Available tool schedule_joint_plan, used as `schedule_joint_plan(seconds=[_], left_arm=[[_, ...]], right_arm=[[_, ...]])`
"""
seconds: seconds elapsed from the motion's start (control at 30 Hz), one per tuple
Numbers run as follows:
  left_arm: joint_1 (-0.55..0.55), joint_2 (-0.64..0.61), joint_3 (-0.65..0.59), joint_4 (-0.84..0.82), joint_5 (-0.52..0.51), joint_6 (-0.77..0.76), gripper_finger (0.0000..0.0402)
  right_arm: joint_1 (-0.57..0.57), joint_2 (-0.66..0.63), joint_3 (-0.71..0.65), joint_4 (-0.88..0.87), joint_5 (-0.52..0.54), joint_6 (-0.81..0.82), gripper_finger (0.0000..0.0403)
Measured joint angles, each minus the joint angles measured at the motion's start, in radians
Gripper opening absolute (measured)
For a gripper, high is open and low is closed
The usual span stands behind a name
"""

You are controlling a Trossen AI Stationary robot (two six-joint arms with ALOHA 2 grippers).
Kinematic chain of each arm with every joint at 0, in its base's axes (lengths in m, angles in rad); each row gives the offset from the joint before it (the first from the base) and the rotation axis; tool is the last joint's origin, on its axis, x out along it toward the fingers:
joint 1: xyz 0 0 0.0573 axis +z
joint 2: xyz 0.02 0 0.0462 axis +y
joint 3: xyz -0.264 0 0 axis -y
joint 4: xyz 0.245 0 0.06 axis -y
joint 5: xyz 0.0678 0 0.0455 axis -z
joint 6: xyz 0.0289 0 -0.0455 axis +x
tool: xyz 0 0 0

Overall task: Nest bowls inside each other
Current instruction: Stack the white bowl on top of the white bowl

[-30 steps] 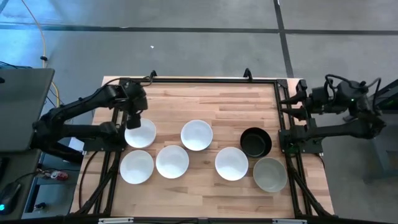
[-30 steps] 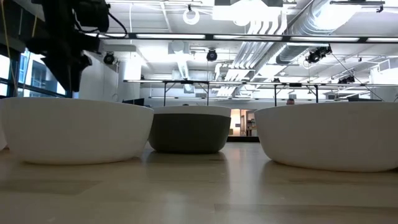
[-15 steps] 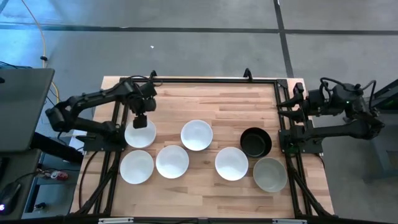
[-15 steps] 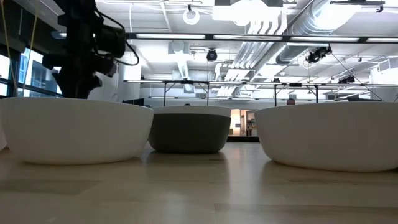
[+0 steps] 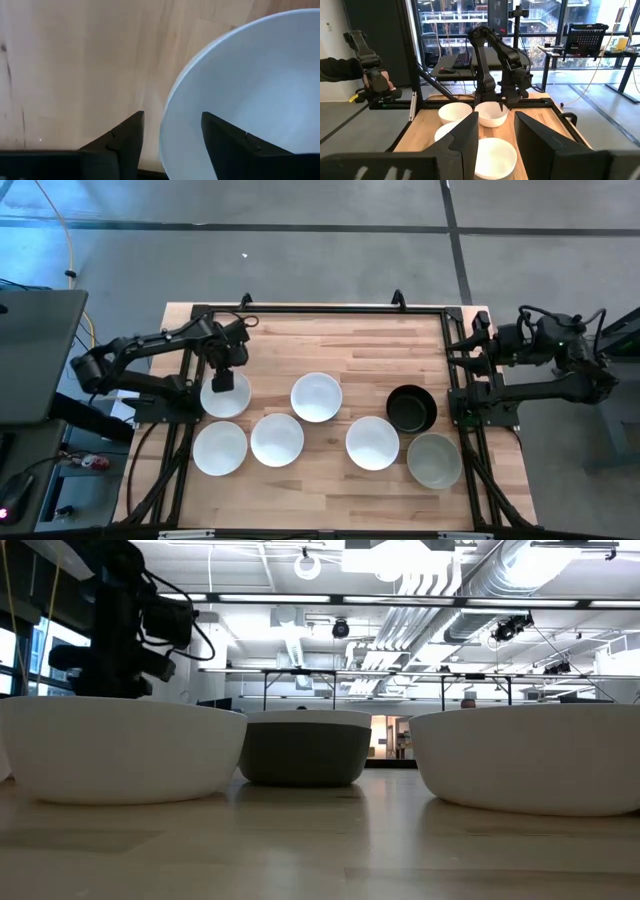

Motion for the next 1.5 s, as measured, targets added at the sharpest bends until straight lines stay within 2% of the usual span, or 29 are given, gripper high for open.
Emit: schedule_joint_plan(seconds=[0.47, 0.83, 0.97, 1.3, 1.5], left_arm=[[0.001, -0.006, 0.000, 0.043, -0.041, 0.012, 0.0086], [0.001, 0.002, -0.002, 0.055, -0.040, 0.011, 0.0047], [0.001, 0.011, -0.003, 0.063, -0.017, 0.012, 0.0009], [0.033, 0.013, -0.001, 0.088, 0.017, -0.019, 0.0001], [0.077, 0.014, 0.060, 0.086, 0.027, -0.071, 0.0000]], right_arm=[[0.000, 0.000, 0.000, -0.016, 0.000, 0.025, 0.0119], [0.000, 0.000, 0.000, -0.030, 0.000, 0.029, 0.0119], [0.000, 0.000, 0.000, -0.043, 0.000, 0.029, 0.0119], [0.000, 0.000, 0.000, -0.045, 0.000, 0.032, 0.0119], [0.000, 0.000, 0.000, -0.050, 0.000, 0.032, 0.0119]])
